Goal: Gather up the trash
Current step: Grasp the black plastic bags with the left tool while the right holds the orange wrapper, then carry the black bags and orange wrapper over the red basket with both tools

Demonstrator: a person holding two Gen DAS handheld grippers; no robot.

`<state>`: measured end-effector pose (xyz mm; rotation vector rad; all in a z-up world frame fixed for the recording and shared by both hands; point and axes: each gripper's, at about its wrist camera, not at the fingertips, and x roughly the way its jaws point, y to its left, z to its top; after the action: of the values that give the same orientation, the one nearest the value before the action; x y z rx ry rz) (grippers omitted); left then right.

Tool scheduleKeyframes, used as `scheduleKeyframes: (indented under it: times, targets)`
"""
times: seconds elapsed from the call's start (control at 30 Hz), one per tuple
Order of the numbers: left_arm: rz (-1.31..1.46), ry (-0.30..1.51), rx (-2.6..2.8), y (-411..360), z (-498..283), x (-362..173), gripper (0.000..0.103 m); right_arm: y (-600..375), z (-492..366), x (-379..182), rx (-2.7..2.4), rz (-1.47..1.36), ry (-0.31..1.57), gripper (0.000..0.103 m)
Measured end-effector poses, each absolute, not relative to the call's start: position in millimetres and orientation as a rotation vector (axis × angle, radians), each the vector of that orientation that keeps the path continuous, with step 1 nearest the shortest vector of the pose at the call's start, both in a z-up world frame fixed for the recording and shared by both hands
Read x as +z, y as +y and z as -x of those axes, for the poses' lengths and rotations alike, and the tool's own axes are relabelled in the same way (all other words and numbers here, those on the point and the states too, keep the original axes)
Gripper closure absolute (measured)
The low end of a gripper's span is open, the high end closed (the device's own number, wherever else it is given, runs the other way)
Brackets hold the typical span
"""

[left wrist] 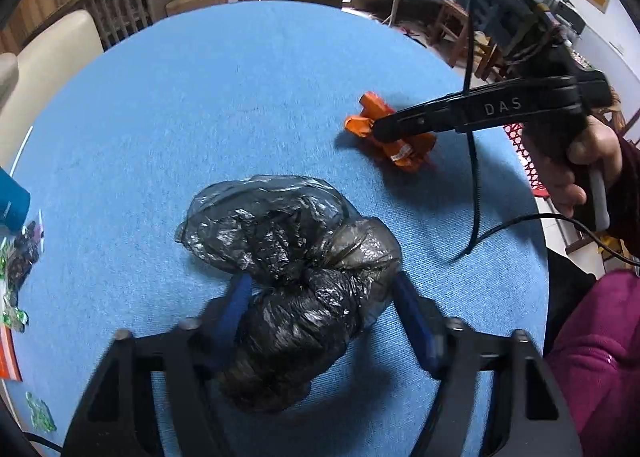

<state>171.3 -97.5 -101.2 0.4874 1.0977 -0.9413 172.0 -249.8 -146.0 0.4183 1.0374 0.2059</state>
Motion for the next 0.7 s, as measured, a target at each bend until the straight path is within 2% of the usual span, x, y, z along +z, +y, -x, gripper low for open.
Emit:
scheduleKeyframes:
  times: [0.03,0.1,0.2,0.4,0.7]
  targets:
    - [-0.481,1.12,-0.934,-100,-172,-105,0.049,-248,-171,-145,0.203,-0.402,1.032,0.075]
    - [-0.47,1.134,-0.918,-104,-167,-106,0.059,-248,-166,-144,0.199,-0.412,1.029,0.076]
    - [-0.455,1.122,-0.892,-106,-161,-104,0.063,-250,-150,-137,0.196,-0.423,0.999,0.076]
    - [-0.395,1.063,-0.839,-95,-146,-84,0.064,-257,-113,-114,0.195,-0.428,0.94,0.076]
    - [-0.396,0.851,-0.721,-94,-95,-8,0.064,-266,-52,-65,0.187,-0.413,0.815,0.076]
